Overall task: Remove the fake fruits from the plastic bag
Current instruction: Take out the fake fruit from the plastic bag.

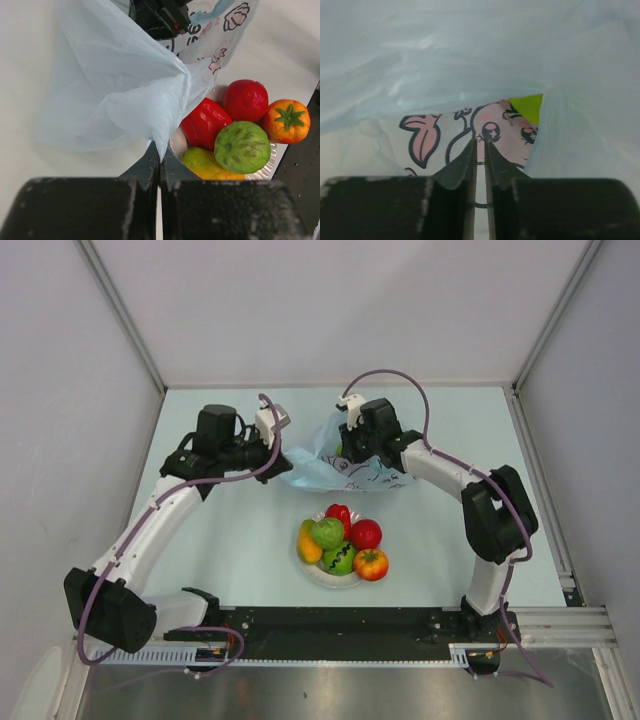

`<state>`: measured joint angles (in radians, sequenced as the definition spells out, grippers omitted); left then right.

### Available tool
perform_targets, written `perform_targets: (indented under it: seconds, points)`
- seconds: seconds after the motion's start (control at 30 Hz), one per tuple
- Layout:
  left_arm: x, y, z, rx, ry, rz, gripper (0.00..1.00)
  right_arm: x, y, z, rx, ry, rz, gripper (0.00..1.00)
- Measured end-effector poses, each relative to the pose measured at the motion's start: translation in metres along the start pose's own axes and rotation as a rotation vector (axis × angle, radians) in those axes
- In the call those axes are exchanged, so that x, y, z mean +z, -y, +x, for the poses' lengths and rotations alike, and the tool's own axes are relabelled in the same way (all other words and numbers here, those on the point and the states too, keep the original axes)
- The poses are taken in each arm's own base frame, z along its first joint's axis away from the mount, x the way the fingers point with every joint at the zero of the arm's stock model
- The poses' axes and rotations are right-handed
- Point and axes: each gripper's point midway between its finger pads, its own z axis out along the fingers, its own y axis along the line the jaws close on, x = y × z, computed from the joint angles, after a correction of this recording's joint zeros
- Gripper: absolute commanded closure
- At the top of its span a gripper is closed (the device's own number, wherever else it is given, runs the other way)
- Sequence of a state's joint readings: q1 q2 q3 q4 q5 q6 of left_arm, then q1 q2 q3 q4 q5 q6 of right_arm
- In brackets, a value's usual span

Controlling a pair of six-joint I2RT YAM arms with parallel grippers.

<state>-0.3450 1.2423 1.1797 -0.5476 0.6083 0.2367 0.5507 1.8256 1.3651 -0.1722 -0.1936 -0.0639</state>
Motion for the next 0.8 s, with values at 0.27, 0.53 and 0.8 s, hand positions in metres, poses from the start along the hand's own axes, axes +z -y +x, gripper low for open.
perform_targets:
  seconds: [0.27,0.53,0.8]
  points:
    - [0.002,0.001,0.031,-0.008,-0.057,-0.006,1.00,0.021,0.022,0.014,0.146,-0.026,0.151,0.27]
    - [0.002,0.001,0.046,-0.011,-0.096,-0.005,1.00,0.049,0.065,0.007,0.256,-0.014,0.278,0.20]
    - [0.002,0.001,0.049,-0.011,-0.107,-0.002,1.00,0.077,0.099,0.009,0.372,-0.030,0.344,0.21]
